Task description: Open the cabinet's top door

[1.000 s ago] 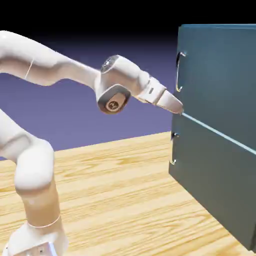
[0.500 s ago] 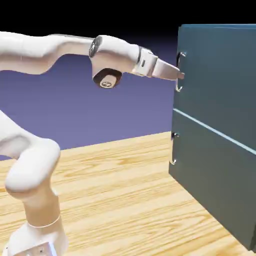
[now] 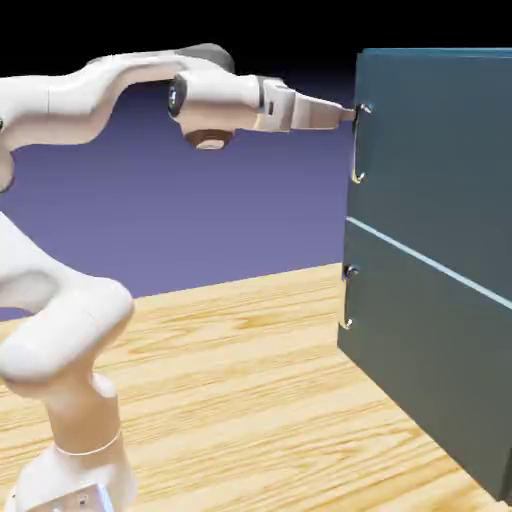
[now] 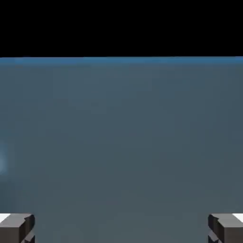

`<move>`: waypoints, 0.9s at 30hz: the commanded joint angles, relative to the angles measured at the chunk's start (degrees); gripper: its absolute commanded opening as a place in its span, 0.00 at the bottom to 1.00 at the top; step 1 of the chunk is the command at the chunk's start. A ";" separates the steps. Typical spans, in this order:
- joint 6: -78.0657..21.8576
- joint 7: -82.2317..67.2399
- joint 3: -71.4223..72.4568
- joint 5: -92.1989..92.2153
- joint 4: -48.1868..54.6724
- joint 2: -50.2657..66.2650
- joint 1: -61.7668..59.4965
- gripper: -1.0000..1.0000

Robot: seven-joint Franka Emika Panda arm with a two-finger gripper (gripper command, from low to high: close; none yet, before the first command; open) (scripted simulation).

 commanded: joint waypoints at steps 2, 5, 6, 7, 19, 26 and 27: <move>0.01 -3.15 2.37 4.99 1.45 -0.82 -2.19 0.50; 0.02 -7.87 5.93 12.46 3.61 -2.04 -5.47 0.50; 0.02 -9.45 7.12 14.96 4.34 -2.45 -6.56 0.50; 0.02 -11.02 8.30 17.45 5.06 -2.85 -7.65 0.50; 0.06 -29.91 22.53 47.35 13.73 -7.74 -20.77 0.50; -0.49 -29.53 28.61 48.13 22.25 -6.53 -31.49 0.50; -0.49 -29.53 28.61 48.13 22.25 -6.53 -31.49 0.00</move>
